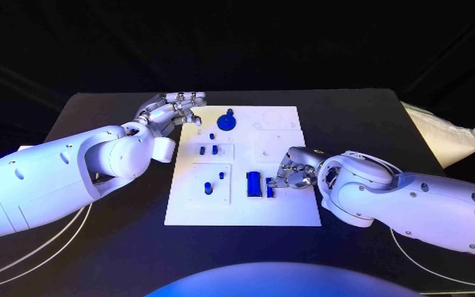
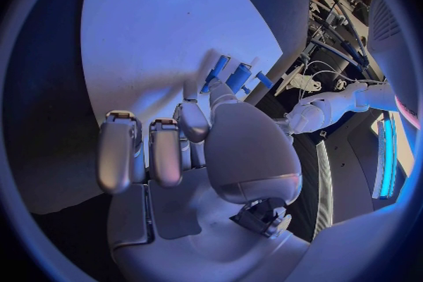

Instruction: Assemble the parts on the task board

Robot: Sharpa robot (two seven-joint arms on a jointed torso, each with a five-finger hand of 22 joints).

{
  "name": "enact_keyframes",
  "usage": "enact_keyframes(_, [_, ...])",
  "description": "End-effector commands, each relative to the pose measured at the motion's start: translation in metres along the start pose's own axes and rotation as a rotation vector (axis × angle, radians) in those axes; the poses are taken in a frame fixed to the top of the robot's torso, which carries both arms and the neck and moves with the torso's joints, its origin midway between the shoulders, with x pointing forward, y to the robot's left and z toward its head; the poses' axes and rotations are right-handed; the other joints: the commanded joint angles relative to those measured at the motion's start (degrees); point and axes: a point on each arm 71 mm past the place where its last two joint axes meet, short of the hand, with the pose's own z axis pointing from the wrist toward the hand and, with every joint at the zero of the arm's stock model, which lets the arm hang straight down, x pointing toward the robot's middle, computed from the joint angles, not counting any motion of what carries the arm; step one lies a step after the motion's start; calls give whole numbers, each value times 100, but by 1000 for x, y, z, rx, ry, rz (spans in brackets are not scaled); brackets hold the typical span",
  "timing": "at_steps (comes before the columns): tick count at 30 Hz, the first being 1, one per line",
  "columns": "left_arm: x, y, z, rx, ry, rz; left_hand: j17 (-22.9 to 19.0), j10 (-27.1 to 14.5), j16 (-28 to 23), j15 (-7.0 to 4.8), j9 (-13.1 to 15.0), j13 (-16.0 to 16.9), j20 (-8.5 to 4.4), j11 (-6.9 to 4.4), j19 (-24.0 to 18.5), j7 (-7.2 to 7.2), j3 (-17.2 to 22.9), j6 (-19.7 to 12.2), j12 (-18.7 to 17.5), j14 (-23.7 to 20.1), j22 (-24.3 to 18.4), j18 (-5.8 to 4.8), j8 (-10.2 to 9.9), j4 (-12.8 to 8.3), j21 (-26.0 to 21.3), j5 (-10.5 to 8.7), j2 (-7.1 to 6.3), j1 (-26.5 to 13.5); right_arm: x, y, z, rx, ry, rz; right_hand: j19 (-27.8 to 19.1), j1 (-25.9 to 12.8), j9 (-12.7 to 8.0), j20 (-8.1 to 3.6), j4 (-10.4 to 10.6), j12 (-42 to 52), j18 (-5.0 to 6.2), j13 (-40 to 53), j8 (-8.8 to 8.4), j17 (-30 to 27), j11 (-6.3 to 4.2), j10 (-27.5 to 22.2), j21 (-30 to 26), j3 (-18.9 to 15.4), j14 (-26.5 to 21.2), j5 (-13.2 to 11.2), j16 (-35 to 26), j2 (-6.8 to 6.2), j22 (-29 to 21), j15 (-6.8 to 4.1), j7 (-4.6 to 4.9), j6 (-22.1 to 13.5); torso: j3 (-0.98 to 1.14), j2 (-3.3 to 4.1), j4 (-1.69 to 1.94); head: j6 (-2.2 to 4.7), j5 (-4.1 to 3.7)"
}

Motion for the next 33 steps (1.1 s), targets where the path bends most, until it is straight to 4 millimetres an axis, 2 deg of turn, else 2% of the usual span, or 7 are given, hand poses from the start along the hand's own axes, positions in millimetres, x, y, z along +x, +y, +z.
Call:
enact_keyframes(1, [3,0,0,3,21,-10,-9,-38,-2,7,-7,10,10,17,22,-4,-18,-51,24,-38,-5,62,19,-10,-32,15,40,-3,2,-3,-1,20,-11,-42,16,-9,0,-18,12,30,-80,-6,0,212,9,45,37,-55,376,-19,19,-2,9,-52,24,35,3,0,-5,12,-2])
enact_keyframes(12, [2,0,1,12,26,-12,-23,-63,2,17,-11,10,19,26,15,4,-51,-71,49,-54,-12,58,23,7,-48,10,28,-47,-17,4,-11,-246,-88,282,-138,-30,-20,10,70,-707,-18,-456,-132,-126,99,-289,-161,-279,291,148,-220,13,-328,11,135,-276,-5,-27,-13,110,-23])
enact_keyframes(17, [0,2,3,22,19,-12,-217,-210,-306,73,-19,-24,67,61,-247,21,-169,-134,72,-394,-155,60,45,61,-316,20,-6,-149,-41,1,-5,-361,-119,510,-626,376,-73,114,-174,-2079,178,-1356,-321,-1045,239,-971,-842,-218,36,38,-950,146,-1411,130,303,-634,-36,-114,-36,172,-30])
enact_keyframes(22, [-7,7,7,34,-18,-5,-793,-205,-1315,151,-23,-116,154,103,-748,34,-217,-160,56,-820,-563,58,106,99,-938,11,49,-147,-72,-13,14,-400,-155,718,-1819,761,-128,261,-402,-3404,562,-2363,-488,-3583,401,-1760,-2814,-91,-880,-41,-3404,260,-3946,289,477,-935,-96,-257,-47,359,-65])
enact_keyframes(26, [-13,10,12,45,-53,3,-1350,-152,-2445,323,-32,-265,303,162,-1210,30,-134,-172,-163,-1093,-999,14,97,155,-1537,8,61,-163,-90,-27,32,-392,-172,873,-2235,1038,-221,504,-479,-4562,550,-3566,-621,-4466,669,-2115,-4056,137,-1508,-292,-5014,345,-4718,565,699,-1073,-140,-367,-70,477,-62])
enact_keyframes(29, [-17,13,16,53,-79,10,-1760,-130,-3329,473,-47,-317,470,227,-1443,53,-64,-235,-516,-1010,-1471,39,5,190,-2060,9,30,-170,-100,-37,47,-378,-190,998,-2583,1215,-402,745,-564,-5168,564,-4507,-703,-5118,831,-2080,-5078,419,-1996,-443,-6115,361,-5368,799,788,-1243,-145,-425,-69,583,-57])
enact_keyframes(33, [-20,16,23,62,-114,23,-2206,-165,-4177,643,-56,-314,689,320,-1678,99,-84,-345,-901,-1110,-2030,77,-167,210,-2611,5,-1,-176,-111,-46,62,-385,-225,1084,-2356,1135,-685,924,-693,-5537,570,-5604,-703,-5870,898,-1760,-5960,819,-1946,-456,-7045,275,-6003,884,741,-1206,-162,-496,-51,653,-67])
